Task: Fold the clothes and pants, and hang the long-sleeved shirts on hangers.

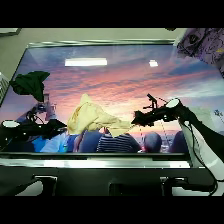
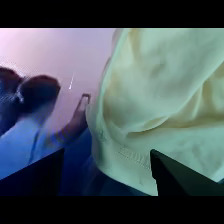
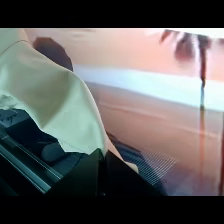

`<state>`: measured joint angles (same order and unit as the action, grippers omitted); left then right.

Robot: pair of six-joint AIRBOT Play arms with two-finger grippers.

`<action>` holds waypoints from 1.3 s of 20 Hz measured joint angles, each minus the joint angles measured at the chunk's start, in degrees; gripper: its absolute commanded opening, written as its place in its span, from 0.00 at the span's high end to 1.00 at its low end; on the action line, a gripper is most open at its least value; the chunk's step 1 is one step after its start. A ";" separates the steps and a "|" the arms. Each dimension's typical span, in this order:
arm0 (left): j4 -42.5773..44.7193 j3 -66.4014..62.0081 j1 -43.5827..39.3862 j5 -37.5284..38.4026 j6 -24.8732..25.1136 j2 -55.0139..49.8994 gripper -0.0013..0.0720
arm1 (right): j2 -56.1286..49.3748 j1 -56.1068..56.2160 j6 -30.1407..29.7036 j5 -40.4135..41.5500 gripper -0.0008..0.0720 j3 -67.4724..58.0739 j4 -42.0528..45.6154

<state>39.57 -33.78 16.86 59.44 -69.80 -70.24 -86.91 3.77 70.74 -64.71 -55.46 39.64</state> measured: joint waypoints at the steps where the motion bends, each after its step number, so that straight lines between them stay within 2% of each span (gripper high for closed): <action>1: -0.55 0.33 -1.31 -1.05 0.31 -0.63 0.54 | 0.48 0.00 0.00 -0.02 0.95 0.00 0.00; 2: -1.09 0.61 -2.62 -2.58 0.55 -1.42 0.76 | 0.98 0.00 0.00 -0.02 0.95 0.00 0.00; 4: -2.64 0.92 -4.52 -5.38 0.83 -2.86 0.96 | 2.08 0.00 0.00 -0.04 0.95 0.02 0.00; 8: -6.16 -0.42 -5.95 -10.27 1.16 -4.24 0.97 | 5.18 0.00 0.02 -0.02 0.95 -0.02 0.13; 12: -6.40 -9.57 -4.66 -9.42 0.85 -3.02 0.97 | 10.08 -0.02 1.42 -0.07 0.95 -4.42 4.37; 21: 11.08 -56.08 0.98 0.72 -9.97 5.90 0.97 | 23.28 0.00 9.99 -1.44 0.95 -39.98 31.04; 26: 17.44 -69.37 1.84 2.86 -13.42 15.50 0.96 | 34.23 0.00 12.96 -2.93 0.95 -51.06 38.88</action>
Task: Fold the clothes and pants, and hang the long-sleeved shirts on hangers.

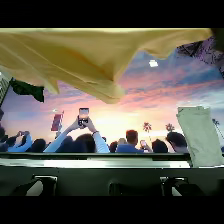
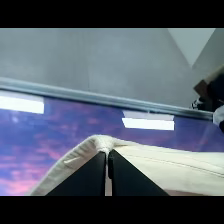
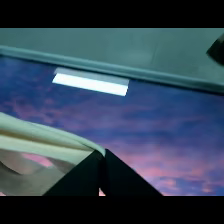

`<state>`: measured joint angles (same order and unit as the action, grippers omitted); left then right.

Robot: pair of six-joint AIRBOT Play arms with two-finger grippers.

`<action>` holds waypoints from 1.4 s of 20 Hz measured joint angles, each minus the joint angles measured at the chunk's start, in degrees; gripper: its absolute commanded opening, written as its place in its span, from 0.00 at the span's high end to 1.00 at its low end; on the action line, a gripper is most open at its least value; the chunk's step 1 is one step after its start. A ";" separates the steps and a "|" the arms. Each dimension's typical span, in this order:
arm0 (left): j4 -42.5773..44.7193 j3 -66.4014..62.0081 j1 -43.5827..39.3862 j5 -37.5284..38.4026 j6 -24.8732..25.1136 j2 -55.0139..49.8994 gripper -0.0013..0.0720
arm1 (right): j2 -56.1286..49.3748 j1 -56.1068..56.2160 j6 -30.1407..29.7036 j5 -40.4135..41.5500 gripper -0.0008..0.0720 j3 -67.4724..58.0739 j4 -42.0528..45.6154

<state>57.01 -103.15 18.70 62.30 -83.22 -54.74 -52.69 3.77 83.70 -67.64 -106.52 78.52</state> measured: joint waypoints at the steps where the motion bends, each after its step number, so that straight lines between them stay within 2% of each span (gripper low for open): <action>1: 0.68 -0.98 0.04 0.50 -0.46 2.23 0.96 | 2.29 -0.02 0.76 -0.15 0.95 -0.83 0.79; 7: 2.49 -3.06 0.13 3.91 -5.11 9.75 0.96 | 8.35 -0.04 6.43 4.09 0.95 -2.56 3.37; 12: 2.25 -0.15 0.09 5.40 -7.45 5.38 0.96 | -2.27 0.00 12.57 7.10 0.95 -2.73 6.14; 16: 2.60 5.90 -1.44 4.24 -6.19 -5.75 0.96 | -18.62 0.00 15.45 10.95 0.95 -2.75 1.84; 20: 3.19 9.25 -4.52 1.16 -3.26 -21.75 0.96 | -36.41 -0.02 15.26 15.63 0.95 -2.73 -8.39; 24: 3.10 10.12 -7.15 -2.03 -2.25 -36.00 0.96 | -50.88 0.07 14.29 16.96 0.94 -2.73 -19.10; 27: 2.84 10.27 -8.66 -3.48 -1.99 -42.91 0.96 | -57.35 0.07 14.05 15.47 0.83 -2.73 -23.85; 28: 2.69 10.32 -9.09 -3.65 -1.95 -44.50 0.96 | -58.75 0.07 14.05 14.36 0.73 -2.73 -24.85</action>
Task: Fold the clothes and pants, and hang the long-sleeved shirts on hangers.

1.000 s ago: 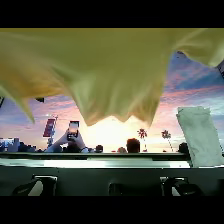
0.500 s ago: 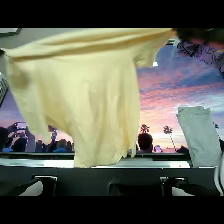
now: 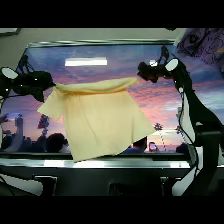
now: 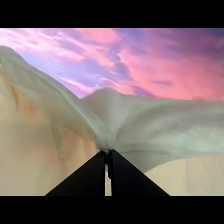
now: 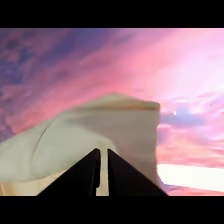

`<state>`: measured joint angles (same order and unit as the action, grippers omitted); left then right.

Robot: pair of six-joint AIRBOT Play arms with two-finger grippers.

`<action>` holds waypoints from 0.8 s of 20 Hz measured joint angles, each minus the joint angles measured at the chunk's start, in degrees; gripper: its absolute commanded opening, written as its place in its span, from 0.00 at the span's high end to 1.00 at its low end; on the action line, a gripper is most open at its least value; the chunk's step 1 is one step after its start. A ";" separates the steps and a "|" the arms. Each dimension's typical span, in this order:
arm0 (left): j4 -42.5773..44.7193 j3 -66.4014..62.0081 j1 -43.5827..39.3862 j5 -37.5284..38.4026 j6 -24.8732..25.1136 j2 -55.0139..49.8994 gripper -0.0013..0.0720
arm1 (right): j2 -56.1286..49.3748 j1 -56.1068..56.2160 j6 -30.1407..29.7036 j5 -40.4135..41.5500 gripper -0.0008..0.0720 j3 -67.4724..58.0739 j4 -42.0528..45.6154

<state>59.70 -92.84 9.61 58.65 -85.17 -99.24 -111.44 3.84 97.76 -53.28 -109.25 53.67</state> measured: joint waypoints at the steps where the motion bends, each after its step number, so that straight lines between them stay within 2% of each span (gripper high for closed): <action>1: -0.04 0.02 -0.37 -0.22 0.09 -1.20 0.96 | -0.94 0.00 -0.20 -1.07 0.63 0.00 -0.68; 2: -0.24 0.02 -0.61 -0.28 0.11 -1.92 0.96 | -1.60 -0.02 -0.44 -2.43 0.47 0.00 -1.27; 3: -0.28 0.00 -0.76 -0.37 0.11 -2.43 0.96 | -1.88 -0.13 -0.68 -3.72 0.38 0.00 -1.73; 5: -0.46 -0.02 -0.90 -0.37 0.11 -2.73 0.96 | -1.38 -1.03 -1.64 -7.48 0.34 0.00 -2.05; 7: -0.66 -0.04 -0.87 -0.35 0.11 -2.38 0.96 | 1.09 -3.08 -3.78 -12.90 0.34 -0.02 -1.03; 11: -0.76 -0.04 -0.48 0.28 0.11 -1.03 0.96 | 8.81 -9.60 -9.11 -26.10 0.33 1.20 10.19; 14: -0.76 -0.04 -0.42 1.46 0.11 -0.63 0.96 | 15.32 -16.39 -12.17 -31.08 0.31 8.98 12.66; 15: -0.79 -0.04 -0.42 1.68 0.11 -0.55 0.96 | 17.49 -18.49 -13.33 -31.95 0.24 13.27 12.52; 16: -0.76 -0.04 -0.42 2.03 0.11 -0.52 0.96 | 19.54 -20.37 -14.45 -32.24 0.22 18.16 11.82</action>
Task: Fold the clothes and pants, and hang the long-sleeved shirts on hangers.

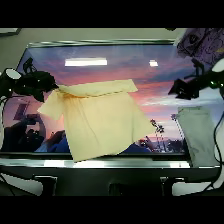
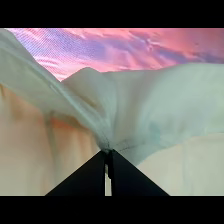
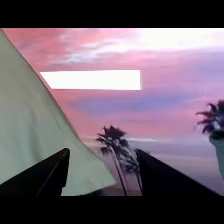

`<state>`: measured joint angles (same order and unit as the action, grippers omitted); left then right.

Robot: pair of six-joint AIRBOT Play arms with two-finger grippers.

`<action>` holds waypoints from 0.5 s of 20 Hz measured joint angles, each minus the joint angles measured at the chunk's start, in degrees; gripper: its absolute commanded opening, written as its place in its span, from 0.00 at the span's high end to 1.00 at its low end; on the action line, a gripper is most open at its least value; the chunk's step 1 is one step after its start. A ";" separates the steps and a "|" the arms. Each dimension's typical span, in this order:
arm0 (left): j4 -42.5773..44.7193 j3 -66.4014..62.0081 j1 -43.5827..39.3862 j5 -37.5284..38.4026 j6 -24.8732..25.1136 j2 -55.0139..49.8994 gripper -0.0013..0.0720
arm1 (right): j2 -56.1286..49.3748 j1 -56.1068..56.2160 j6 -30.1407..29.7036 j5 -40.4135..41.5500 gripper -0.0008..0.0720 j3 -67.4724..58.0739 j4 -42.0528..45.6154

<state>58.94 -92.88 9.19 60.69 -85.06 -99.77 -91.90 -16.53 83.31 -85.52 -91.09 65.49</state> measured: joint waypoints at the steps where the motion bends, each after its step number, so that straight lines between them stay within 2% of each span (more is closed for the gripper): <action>1: 0.02 0.00 0.00 0.31 0.00 0.04 0.96 | 1.81 -1.55 -1.16 0.44 0.22 5.14 -0.63; 5: 0.00 0.00 0.00 0.96 0.00 0.09 0.96 | 5.35 -3.76 -6.60 5.14 0.23 22.75 -6.73; 10: 0.00 0.00 0.00 1.31 0.00 0.09 0.96 | 6.40 -1.73 -12.04 14.29 0.23 36.00 -14.43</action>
<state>58.94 -92.88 9.19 62.00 -85.06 -99.68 -85.49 -18.26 71.26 -71.22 -55.09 51.07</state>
